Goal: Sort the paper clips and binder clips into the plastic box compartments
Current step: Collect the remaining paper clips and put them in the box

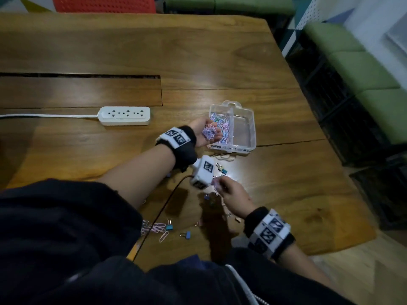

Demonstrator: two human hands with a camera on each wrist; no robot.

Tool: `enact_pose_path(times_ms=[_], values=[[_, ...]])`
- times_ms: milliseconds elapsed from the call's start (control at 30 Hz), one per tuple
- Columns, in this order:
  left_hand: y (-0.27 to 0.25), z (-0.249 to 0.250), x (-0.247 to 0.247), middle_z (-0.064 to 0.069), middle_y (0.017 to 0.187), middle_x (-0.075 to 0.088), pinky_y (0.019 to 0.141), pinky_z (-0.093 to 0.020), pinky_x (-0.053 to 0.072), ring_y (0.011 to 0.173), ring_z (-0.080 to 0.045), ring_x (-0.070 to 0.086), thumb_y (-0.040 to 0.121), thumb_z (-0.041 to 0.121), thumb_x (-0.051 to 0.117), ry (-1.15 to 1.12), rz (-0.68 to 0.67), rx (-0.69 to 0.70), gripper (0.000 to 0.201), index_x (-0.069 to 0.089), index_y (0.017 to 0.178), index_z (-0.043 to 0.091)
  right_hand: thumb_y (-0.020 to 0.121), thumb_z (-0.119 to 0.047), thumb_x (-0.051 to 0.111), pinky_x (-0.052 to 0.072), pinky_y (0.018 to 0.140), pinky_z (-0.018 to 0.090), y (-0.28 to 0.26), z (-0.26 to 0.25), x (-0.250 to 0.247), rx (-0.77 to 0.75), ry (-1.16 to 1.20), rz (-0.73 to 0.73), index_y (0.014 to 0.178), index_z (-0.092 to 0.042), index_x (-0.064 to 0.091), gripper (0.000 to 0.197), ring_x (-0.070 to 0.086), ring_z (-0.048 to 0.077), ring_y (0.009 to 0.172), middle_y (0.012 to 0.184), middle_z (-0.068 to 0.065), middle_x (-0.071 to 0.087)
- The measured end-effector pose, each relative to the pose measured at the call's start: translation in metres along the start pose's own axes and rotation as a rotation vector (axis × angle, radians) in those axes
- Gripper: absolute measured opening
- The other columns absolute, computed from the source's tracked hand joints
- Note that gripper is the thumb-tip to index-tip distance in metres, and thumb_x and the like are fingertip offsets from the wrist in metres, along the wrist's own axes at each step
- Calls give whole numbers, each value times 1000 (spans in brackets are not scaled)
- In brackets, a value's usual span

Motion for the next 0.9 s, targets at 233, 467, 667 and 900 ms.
enact_pose_path(times_ms=[233, 467, 667, 900], values=[[15, 19, 32, -14, 151, 20, 108, -44, 28, 134, -28, 30, 92, 42, 44, 159, 25, 98, 66, 17, 146, 14, 95, -5, 35, 26, 48, 21, 27, -2, -73, 204, 118, -95, 84, -8, 52, 21, 30, 9, 54, 67, -4, 39], [2, 16, 4, -18, 133, 44, 98, -35, 41, 113, -24, 49, 93, 34, 44, 235, 27, 169, 52, 37, 136, 5, 90, -1, 44, 31, 50, 24, 90, -39, -88, 216, 155, -44, 70, -5, 47, 21, 34, 12, 52, 72, 5, 43], [-40, 5, -69, -5, 117, 51, 73, -23, 44, 101, -18, 49, 94, 20, 45, 740, 174, 214, 32, 48, 125, 10, 92, -3, 41, 55, 65, 27, 123, -42, -85, 228, 272, 132, 105, -8, 52, 18, 54, 16, 71, 83, 4, 49], [-101, -47, -178, -2, 107, 54, 85, -25, 42, 97, -16, 51, 86, 6, 57, 1372, 353, 161, 23, 57, 109, 11, 89, -3, 48, 52, 87, 31, 90, -44, -77, 41, 120, 325, 104, -8, 61, 21, 57, 18, 96, 96, 0, 61]])
Point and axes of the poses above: each hand's wrist, its own y-axis towards the middle knuckle, its own x-axis out of the palm, z = x × y, the point moved 7 cm from there along y, towards the middle knuckle
